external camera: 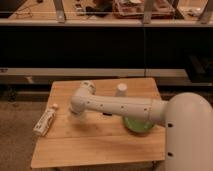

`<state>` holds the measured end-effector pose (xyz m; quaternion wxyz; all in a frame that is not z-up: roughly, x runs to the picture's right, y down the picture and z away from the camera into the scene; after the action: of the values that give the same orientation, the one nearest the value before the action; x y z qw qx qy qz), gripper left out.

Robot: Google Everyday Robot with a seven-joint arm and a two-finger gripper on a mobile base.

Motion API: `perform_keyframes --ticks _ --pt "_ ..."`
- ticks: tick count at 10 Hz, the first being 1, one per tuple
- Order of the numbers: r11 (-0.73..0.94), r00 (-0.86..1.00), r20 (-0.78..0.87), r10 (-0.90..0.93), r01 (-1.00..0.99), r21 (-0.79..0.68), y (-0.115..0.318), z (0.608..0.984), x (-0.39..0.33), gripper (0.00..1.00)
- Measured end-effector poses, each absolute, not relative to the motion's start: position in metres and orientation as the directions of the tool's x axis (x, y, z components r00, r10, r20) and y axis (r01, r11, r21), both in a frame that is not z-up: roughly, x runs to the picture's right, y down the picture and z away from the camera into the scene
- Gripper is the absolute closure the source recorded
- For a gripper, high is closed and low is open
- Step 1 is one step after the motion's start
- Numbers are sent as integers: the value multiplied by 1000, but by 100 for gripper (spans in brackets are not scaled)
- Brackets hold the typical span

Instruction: Wipe the white sponge on the table

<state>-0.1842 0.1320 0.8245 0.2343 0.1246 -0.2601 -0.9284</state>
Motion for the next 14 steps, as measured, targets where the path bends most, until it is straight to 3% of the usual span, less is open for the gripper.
perform_keyframes --ticks 4,14 --pt "-752 -865 -129 -485 337 566 148 819 -211 57" --pt "-756 -877 -126 -465 319 571 136 855 -267 57"
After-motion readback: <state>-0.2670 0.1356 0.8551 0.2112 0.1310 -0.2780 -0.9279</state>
